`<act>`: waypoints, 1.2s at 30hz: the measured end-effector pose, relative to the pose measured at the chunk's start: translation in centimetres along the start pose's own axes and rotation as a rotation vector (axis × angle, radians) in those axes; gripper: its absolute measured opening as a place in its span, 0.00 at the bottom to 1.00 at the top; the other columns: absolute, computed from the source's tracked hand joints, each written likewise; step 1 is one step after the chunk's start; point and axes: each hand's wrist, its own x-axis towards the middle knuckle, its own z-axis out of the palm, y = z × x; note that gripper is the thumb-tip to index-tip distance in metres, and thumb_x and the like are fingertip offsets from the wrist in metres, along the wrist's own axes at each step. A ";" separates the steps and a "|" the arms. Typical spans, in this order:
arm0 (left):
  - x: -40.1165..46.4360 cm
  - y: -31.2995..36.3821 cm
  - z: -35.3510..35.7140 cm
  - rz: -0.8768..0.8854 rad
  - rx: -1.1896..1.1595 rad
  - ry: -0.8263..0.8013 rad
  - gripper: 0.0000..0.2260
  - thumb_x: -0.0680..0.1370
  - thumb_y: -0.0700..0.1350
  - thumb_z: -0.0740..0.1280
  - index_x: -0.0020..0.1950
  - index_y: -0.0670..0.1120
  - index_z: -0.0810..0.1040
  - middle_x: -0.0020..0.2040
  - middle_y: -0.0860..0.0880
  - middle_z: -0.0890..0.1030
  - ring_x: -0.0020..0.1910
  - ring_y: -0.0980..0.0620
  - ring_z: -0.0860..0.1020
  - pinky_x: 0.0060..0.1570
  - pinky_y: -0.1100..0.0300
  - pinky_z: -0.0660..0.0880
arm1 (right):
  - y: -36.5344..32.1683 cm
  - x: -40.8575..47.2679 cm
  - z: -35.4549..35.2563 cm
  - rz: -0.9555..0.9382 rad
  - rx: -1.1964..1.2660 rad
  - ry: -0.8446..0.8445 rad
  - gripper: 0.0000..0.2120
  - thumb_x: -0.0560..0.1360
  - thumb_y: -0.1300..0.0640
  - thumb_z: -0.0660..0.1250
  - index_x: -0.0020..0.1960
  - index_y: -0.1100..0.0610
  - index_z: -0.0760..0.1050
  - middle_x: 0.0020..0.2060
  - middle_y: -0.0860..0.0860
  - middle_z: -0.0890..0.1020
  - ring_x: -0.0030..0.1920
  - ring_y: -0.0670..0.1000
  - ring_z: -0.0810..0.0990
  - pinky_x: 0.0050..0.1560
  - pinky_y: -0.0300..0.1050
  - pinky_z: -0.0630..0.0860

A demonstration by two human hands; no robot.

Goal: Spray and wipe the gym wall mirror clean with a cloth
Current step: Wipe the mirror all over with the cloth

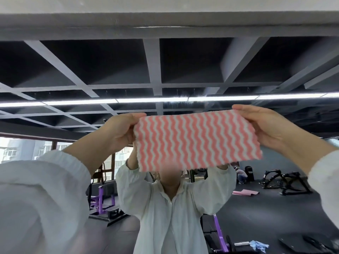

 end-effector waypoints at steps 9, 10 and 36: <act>1.3 -0.3 0.9 0.254 0.748 0.266 0.07 0.73 0.39 0.71 0.47 0.50 0.79 0.40 0.52 0.76 0.37 0.53 0.75 0.42 0.59 0.74 | 0.9 1.2 0.6 -0.086 -0.484 0.203 0.07 0.74 0.66 0.68 0.48 0.56 0.80 0.34 0.51 0.79 0.30 0.46 0.73 0.31 0.37 0.71; 1.8 -0.7 1.2 0.239 0.752 0.282 0.06 0.75 0.38 0.70 0.46 0.49 0.79 0.37 0.51 0.76 0.33 0.54 0.75 0.37 0.60 0.76 | 1.3 1.6 1.0 -0.062 -0.452 0.225 0.07 0.74 0.67 0.68 0.48 0.58 0.80 0.34 0.53 0.79 0.29 0.47 0.74 0.29 0.37 0.73; 7.4 -10.7 6.6 0.961 1.817 -0.071 0.25 0.82 0.56 0.37 0.75 0.48 0.58 0.74 0.48 0.59 0.73 0.46 0.57 0.66 0.39 0.55 | 13.2 6.5 2.3 -0.615 -1.570 0.120 0.26 0.82 0.42 0.38 0.78 0.49 0.46 0.77 0.49 0.54 0.75 0.58 0.50 0.70 0.65 0.51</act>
